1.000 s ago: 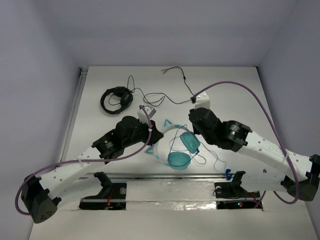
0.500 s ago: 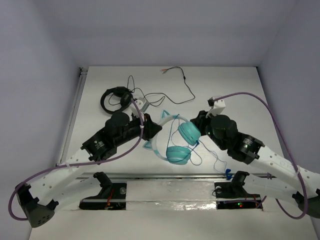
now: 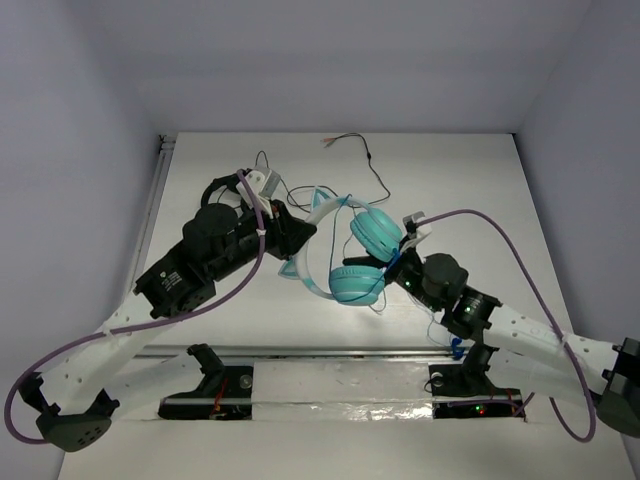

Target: Wrap the headphones

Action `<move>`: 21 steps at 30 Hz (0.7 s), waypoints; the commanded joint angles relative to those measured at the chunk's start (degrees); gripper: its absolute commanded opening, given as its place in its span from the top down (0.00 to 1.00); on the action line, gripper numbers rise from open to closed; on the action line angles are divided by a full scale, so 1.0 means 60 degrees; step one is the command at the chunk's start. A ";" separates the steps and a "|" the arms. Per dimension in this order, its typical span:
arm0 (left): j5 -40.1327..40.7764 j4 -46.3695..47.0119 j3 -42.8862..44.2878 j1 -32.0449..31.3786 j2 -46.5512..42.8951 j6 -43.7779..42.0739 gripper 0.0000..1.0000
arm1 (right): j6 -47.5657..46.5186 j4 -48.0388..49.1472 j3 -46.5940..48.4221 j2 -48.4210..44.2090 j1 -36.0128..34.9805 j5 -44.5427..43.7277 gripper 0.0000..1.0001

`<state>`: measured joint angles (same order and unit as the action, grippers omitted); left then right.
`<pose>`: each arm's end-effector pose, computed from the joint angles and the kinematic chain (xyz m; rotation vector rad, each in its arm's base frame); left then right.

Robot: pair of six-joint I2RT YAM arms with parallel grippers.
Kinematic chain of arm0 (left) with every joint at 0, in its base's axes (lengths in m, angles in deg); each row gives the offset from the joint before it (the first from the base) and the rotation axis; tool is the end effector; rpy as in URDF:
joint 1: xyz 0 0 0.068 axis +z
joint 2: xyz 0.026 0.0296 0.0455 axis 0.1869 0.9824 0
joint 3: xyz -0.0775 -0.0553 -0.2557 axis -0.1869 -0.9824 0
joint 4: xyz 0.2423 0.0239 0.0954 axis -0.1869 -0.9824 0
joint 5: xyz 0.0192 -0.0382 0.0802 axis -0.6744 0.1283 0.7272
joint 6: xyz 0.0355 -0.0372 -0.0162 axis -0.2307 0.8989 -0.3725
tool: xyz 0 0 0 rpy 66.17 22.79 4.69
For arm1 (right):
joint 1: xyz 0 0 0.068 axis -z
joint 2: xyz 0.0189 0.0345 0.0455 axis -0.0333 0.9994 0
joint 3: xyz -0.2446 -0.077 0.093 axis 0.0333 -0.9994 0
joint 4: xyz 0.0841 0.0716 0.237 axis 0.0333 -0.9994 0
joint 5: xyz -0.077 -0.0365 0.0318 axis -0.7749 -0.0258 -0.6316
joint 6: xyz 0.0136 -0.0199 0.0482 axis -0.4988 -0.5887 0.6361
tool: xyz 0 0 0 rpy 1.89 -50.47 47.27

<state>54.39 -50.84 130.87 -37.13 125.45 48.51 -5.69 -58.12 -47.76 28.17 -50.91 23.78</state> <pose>0.1212 -0.1368 0.4285 0.4241 1.6424 -0.9655 0.1298 0.1596 0.2767 -0.2238 1.7210 0.8989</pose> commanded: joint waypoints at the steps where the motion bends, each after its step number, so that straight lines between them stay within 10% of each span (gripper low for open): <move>1: -0.0158 0.0402 0.0782 -0.0015 -0.0009 0.0387 1.00 | -0.0153 0.1933 -0.0023 0.0478 0.0203 -0.0186 0.14; 15: -0.0451 0.0079 0.1530 -0.0015 0.0328 0.0372 1.00 | 0.0154 0.4745 -0.0068 0.3585 0.0628 0.1482 0.16; 21: -0.0290 0.0079 0.1779 -0.0015 0.0401 0.0402 1.00 | 0.0403 0.5609 -0.0082 0.4332 0.0629 0.1731 0.37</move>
<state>53.12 -55.84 137.25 -37.13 128.35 48.68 -4.36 -32.83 -48.24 52.63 -47.39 32.59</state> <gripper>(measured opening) 0.098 0.667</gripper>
